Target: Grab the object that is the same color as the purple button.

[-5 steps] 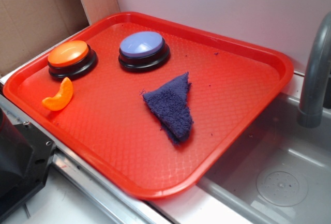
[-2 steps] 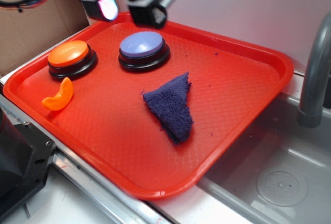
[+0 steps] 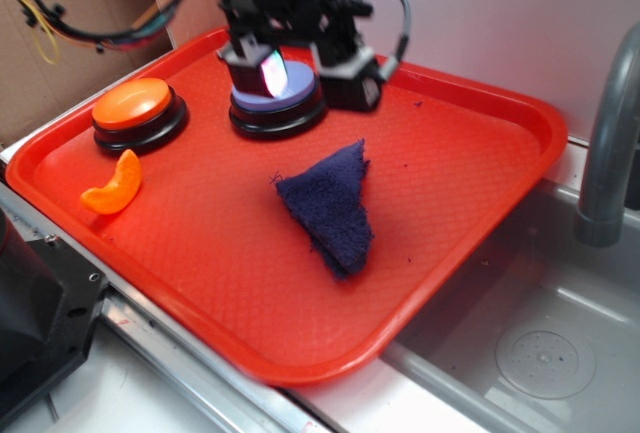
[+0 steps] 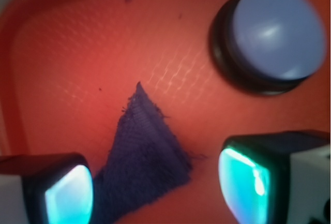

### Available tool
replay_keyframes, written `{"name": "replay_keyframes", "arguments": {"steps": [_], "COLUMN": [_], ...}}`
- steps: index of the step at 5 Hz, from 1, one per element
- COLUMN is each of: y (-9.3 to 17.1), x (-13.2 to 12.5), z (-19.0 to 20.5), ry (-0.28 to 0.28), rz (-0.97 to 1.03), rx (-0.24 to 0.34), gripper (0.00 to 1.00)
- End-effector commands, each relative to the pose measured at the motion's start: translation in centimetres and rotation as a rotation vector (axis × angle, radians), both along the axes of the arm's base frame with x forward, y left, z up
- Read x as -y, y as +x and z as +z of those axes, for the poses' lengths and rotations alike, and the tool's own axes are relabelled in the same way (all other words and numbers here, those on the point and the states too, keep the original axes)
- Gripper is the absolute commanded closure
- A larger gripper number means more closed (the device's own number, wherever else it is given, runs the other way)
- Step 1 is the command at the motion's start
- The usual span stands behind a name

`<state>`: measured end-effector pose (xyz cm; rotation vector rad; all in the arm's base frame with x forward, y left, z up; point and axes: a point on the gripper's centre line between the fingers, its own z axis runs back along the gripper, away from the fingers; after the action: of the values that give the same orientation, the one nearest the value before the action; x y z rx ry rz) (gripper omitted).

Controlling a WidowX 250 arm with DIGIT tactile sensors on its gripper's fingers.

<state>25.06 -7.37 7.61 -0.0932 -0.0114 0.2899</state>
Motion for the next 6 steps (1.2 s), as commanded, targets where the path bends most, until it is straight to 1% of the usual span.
{"name": "replay_keyframes", "arguments": {"steps": [1, 2, 3, 4, 5, 6], "y": [1.7, 1.7, 1.4, 1.2, 0.9, 0.8], "x": [1.3, 1.7, 1.5, 1.2, 1.1, 1.1], "z": [-2.3, -4.3, -5.0, -5.2, -5.0, -4.8], "ry": [0.034, 0.039, 0.035, 0.022, 0.023, 0.016], "rz": [-0.022, -0.068, -0.062, -0.05, -0.043, -0.044], "rx": [-0.005, -0.042, -0.059, -0.048, -0.036, -0.028], "gripper": [0.0, 0.0, 0.0, 0.0, 1.0, 1.0]}}
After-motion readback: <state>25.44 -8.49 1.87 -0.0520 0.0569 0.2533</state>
